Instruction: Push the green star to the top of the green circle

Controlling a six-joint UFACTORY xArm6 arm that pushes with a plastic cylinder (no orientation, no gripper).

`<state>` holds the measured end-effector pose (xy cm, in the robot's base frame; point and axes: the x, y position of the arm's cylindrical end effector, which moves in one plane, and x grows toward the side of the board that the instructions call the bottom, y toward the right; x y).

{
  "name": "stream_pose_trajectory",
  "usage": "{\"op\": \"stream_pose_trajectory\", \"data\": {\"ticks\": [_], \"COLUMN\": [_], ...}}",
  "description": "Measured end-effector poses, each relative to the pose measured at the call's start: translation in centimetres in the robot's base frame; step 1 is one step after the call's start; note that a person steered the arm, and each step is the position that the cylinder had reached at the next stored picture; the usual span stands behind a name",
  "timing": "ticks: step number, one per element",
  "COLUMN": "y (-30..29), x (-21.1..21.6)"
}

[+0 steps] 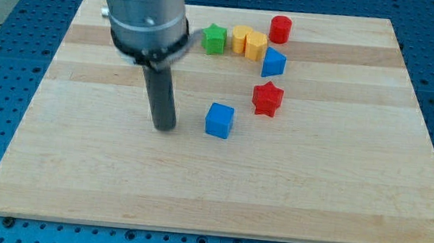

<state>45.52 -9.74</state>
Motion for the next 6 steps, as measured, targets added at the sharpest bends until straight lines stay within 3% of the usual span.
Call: {"op": "stream_pose_trajectory", "data": {"ticks": [1,2,4,6], "y": [2.0,7.4,8.5,2.6], "x": [-5.8,-8.4,-19.7,-20.8]}}
